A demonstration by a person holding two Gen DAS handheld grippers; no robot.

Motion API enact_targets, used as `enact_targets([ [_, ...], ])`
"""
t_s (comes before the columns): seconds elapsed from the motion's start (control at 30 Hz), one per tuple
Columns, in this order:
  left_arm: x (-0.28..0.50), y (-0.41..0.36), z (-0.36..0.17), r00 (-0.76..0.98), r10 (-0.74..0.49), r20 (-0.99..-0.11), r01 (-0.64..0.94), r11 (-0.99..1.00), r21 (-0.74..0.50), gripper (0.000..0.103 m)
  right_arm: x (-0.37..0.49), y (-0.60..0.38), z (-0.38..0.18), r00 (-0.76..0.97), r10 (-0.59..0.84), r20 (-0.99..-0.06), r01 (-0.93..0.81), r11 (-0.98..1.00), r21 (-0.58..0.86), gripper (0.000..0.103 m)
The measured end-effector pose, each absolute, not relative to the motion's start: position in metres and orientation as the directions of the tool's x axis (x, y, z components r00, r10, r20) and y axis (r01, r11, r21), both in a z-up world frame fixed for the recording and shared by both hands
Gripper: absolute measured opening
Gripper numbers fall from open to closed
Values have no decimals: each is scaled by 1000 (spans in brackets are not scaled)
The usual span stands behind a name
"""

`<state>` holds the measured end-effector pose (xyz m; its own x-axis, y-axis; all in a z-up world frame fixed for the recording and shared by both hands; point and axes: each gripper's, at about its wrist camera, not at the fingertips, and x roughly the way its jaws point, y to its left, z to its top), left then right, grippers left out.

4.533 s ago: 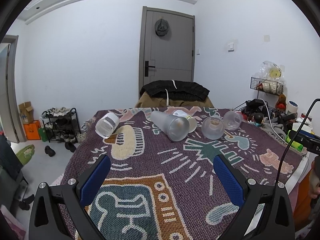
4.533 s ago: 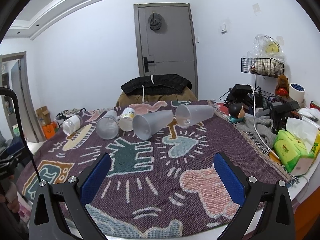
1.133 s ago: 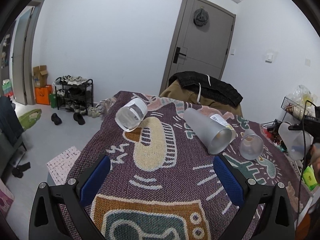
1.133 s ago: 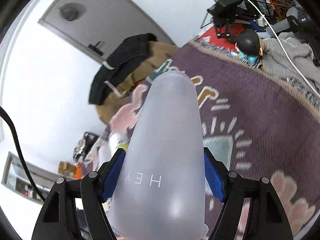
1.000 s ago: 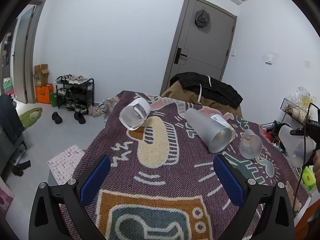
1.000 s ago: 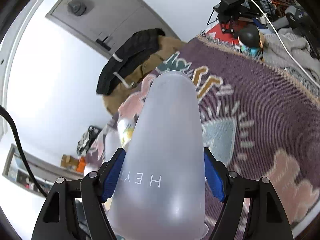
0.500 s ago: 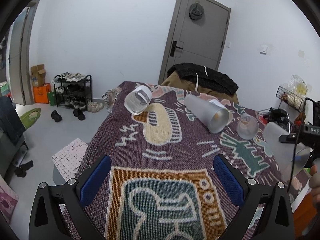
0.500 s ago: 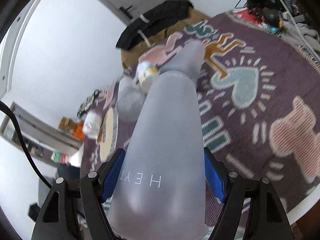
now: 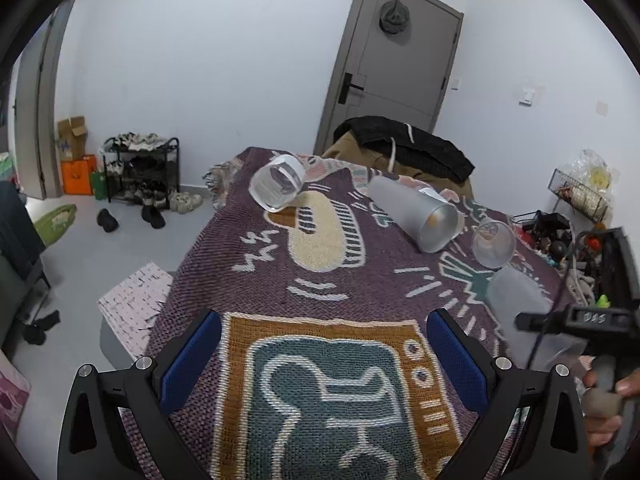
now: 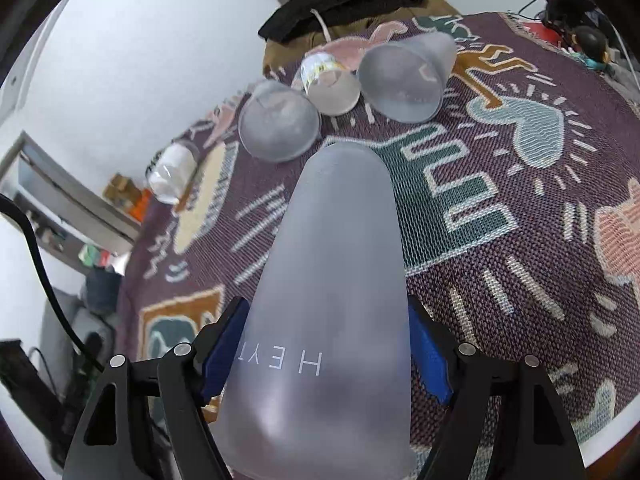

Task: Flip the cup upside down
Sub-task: 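Lift the frosted cup with the right gripper and tilt it rim-down, then bring the left gripper toward the frosted cup held by the right gripper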

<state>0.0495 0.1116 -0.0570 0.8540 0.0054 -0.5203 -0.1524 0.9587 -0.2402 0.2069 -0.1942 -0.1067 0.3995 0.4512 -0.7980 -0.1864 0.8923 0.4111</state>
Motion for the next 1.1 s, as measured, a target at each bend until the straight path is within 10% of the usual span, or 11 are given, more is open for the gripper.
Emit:
enact_targets([
  [0.8,131,6,-18,758,-220,-613,119,972,-201,103,175,-293,-77,461,544,-701,-277,839,469,90],
  [1.1,186,-22,-31,533,-416,-737,133,901,-412,98,168,-324,-88,488,555,-673,-254,829,499,90],
])
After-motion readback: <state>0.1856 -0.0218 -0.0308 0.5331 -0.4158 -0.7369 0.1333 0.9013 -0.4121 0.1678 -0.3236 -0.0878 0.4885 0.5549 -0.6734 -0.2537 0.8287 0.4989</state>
